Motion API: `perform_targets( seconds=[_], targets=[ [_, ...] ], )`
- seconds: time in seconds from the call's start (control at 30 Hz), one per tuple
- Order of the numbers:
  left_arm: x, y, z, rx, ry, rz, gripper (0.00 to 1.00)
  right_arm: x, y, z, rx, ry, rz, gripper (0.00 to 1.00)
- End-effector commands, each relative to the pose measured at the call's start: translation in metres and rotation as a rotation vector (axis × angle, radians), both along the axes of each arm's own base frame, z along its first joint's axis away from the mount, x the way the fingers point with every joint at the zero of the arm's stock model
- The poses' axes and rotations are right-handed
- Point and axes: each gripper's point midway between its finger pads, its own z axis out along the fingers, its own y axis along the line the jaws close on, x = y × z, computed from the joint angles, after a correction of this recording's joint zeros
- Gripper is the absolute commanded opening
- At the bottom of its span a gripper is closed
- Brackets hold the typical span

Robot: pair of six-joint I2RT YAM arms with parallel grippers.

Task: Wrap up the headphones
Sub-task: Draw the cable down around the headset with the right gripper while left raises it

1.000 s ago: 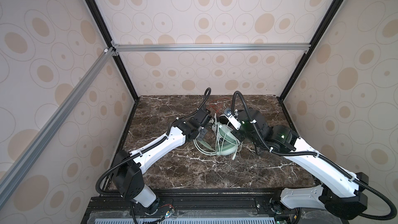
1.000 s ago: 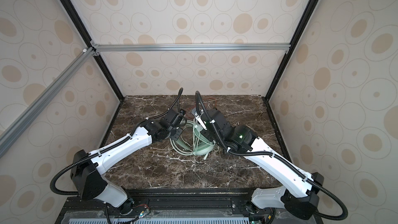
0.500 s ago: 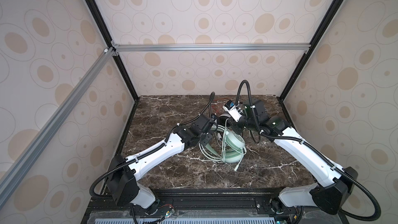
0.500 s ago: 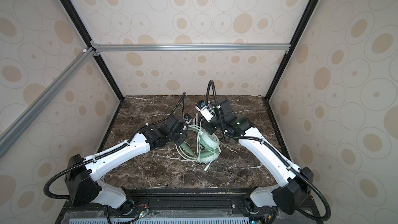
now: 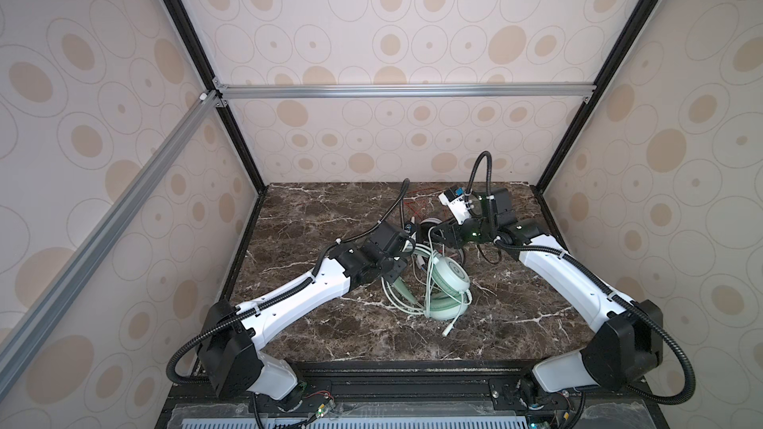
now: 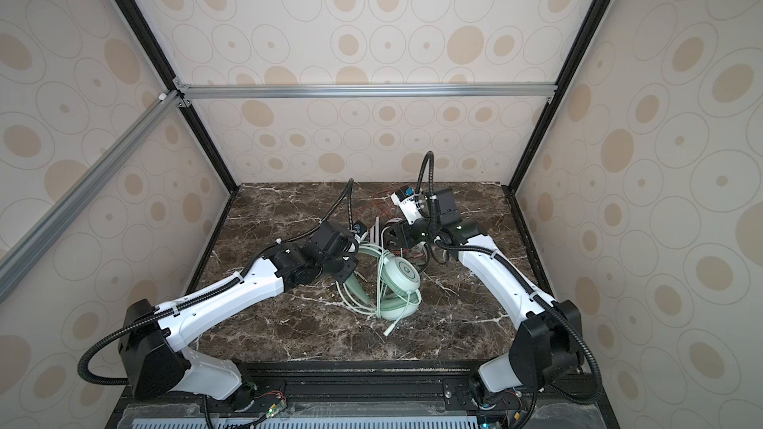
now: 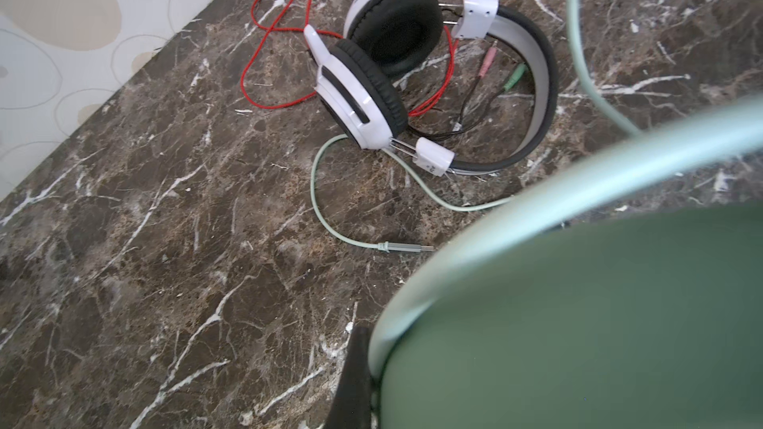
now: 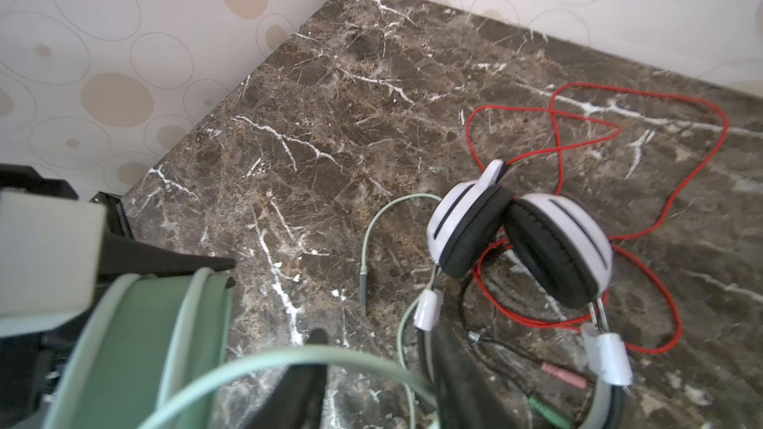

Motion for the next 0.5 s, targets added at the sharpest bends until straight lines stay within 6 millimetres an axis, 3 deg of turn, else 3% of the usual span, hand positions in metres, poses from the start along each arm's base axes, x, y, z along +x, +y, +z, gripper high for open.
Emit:
perform_targets(
  seconds=[0.0,0.2,0.37,0.47],
  targets=[
    [0.001,-0.012,0.043,-0.180,-0.020,-0.032,0.00,0.000,0.001,-0.008,0.071,0.045,0.010,0.50],
    [0.022,0.010,0.055,-0.259,0.011,0.057,0.00,-0.009,-0.020,-0.030,0.139,0.097,-0.054,0.51],
    [0.044,0.045,0.069,-0.233,-0.025,0.224,0.00,-0.030,-0.032,-0.046,0.145,0.104,-0.094,0.53],
    [0.055,0.066,0.084,-0.215,-0.066,0.320,0.00,-0.033,-0.048,-0.057,0.154,0.113,-0.154,0.57]
  ],
)
